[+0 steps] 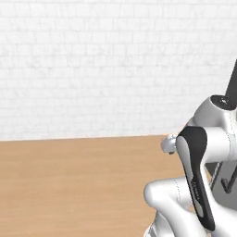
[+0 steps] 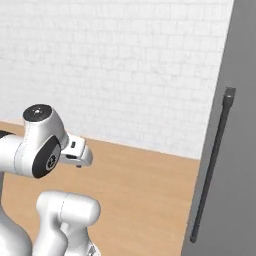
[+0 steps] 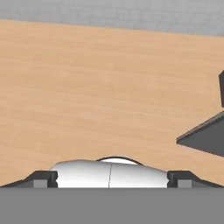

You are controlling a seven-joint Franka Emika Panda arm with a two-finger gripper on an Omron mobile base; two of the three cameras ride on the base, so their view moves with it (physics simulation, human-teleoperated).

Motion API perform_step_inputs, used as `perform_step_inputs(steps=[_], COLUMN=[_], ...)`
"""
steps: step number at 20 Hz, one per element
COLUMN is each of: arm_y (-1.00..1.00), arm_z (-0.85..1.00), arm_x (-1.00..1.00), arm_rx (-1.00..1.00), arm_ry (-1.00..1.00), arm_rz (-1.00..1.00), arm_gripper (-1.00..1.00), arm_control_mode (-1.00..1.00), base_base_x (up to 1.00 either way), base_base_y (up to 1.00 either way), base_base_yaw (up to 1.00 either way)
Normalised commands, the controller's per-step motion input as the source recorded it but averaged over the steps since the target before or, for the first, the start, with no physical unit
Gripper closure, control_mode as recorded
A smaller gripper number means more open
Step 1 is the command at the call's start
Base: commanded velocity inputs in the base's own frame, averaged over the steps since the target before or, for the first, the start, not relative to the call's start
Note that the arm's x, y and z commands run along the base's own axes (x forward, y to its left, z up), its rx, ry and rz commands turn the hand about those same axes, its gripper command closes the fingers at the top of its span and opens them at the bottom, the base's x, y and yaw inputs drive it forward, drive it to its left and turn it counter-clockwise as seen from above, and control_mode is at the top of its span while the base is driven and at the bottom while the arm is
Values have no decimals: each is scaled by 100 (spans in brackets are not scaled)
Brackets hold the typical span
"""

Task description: Place one corn and one chicken drumstick in each tupperware on the nearby counter, to pack two identical lunches.

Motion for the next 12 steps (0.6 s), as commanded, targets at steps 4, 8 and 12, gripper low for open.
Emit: perform_step_inputs(steps=[4, 8, 12], arm_y=[0, 0, 0], arm_z=[0, 0, 0], arm_x=[0, 0, 0], arm_rx=[0, 0, 0], arm_ry=[0, 0, 0], arm_rz=[0, 0, 0], arm_gripper=[-100, -100, -100], arm_control_mode=[100, 100, 100], base_base_x=[100, 100, 100], base_base_y=[70, 83, 73], base_base_yaw=[-35, -59, -66])
